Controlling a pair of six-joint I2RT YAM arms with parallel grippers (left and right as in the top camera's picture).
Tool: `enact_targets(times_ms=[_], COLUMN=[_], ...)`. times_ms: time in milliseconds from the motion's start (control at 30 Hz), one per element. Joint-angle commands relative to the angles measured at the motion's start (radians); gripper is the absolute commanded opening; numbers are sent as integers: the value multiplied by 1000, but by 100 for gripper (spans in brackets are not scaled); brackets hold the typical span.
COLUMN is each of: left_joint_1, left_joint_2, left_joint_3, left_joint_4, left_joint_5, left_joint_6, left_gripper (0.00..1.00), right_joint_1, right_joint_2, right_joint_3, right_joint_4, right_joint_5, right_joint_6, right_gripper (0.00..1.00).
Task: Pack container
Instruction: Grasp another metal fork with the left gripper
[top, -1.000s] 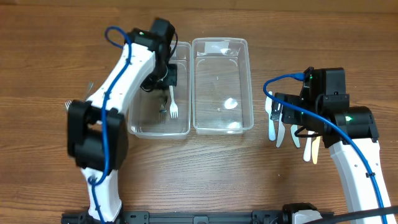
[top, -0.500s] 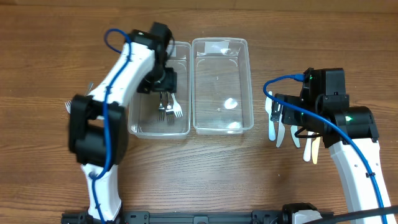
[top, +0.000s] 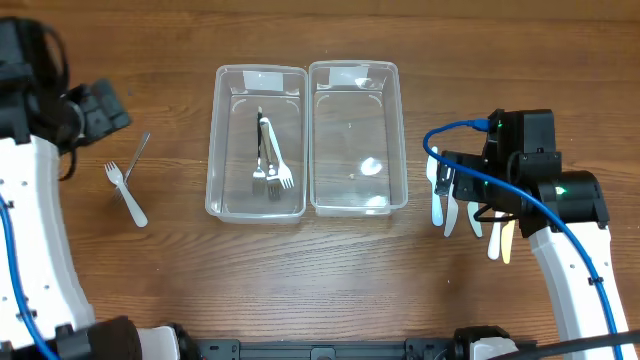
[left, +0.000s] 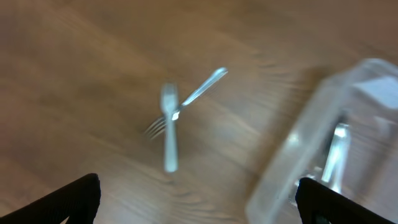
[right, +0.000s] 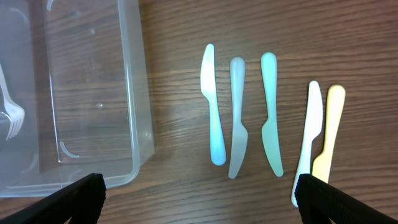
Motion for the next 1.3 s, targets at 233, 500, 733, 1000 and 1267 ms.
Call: enact_targets(times_ms=[233,500,733,1000,1267], left_joint_1=[180,182,182,182,182], left_joint_2=[65,291,401,502,523], left_joint_3=[-398,-399,-399,-399,-399], left_joint_4=[338,448,529,594,603], left_joint_5=[6,57,77,77,77], left_joint_6=[13,46,58,56,56], left_gripper=[100,100,100,100,100], right_joint_1=[-2,-2,-2,-2,-2], right_joint_2=[-1,-1,-1,-1,-1], right_joint_3=[29,29,29,29,29], right_joint_4=[2,1,0,1,2], right_joint_5=[-4,-4,-4,-3,-3], right_joint_6=[-1,-1,-1,-1,-4], right_gripper=[100,100,100,100,100])
